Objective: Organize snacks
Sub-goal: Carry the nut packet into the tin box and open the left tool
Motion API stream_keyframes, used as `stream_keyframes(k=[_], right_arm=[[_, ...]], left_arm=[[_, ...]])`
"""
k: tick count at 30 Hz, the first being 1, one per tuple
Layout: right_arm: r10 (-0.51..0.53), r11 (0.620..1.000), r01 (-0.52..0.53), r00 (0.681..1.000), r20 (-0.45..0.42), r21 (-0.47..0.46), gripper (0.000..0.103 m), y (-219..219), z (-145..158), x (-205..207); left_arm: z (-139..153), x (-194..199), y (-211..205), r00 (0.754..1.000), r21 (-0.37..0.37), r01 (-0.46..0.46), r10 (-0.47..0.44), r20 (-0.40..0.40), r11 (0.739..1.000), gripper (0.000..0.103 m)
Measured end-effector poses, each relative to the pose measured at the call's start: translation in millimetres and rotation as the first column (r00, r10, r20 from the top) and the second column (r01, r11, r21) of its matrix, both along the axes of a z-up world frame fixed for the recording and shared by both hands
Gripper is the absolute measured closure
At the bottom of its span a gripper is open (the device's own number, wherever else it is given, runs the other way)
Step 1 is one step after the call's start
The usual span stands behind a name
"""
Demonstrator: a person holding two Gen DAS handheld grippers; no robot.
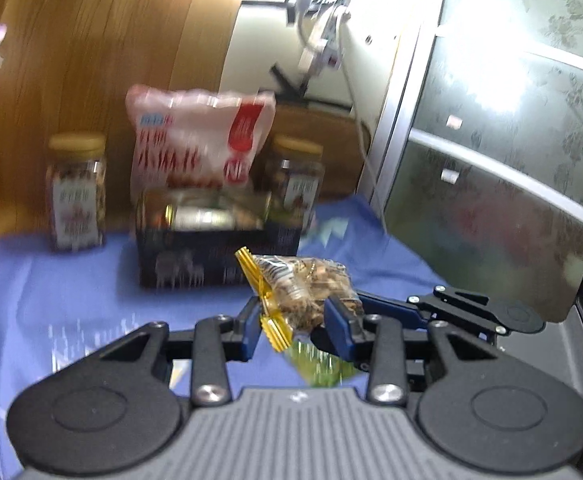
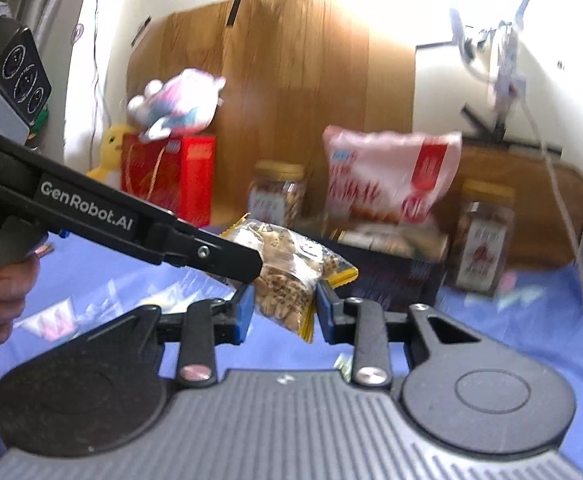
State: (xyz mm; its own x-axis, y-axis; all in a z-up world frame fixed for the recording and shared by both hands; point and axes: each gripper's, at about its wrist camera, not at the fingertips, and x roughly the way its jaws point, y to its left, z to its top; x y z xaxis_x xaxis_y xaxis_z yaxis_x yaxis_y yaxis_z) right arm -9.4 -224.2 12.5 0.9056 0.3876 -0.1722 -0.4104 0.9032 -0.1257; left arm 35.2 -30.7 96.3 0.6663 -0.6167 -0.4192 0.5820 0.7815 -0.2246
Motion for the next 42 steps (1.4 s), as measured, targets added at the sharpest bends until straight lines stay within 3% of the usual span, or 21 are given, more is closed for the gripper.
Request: stream_keyframes(k=[8,13,30,42], right_arm=[[-0.016,1.000,0.019,0.991,0.132,-0.021,0.067,-8.0,39.4,24.2],[-0.026,0.999,0.033,0.981,0.191,-0.032,0.067,-8.4,46.8,30.8],[-0.035,0.998,0.045,0.978,0.205,-0.045,0.067,-11.3,47.0,58.7],[-0.056,0.997,0.067,0.977,0.206,-0.047,0.067,-22.6,48.1,112.8]], left_arm=[[43.2,21.9,-11.2,0.995,-0.025,-0.002,0.004,0.103,1.000,0.069],[53.5,29.1,-14.9,0.990,-0.030,-0.009,0.013,0.140,1.000,0.069],[50.2,59.4,-22.4,0.991,-0.015,-0.019,0.021,0.133,1.000,0.069],[46.0,115.1,-43.3,0.990,0.027,-0.038,0.034,0.137,0.999,0.069]])
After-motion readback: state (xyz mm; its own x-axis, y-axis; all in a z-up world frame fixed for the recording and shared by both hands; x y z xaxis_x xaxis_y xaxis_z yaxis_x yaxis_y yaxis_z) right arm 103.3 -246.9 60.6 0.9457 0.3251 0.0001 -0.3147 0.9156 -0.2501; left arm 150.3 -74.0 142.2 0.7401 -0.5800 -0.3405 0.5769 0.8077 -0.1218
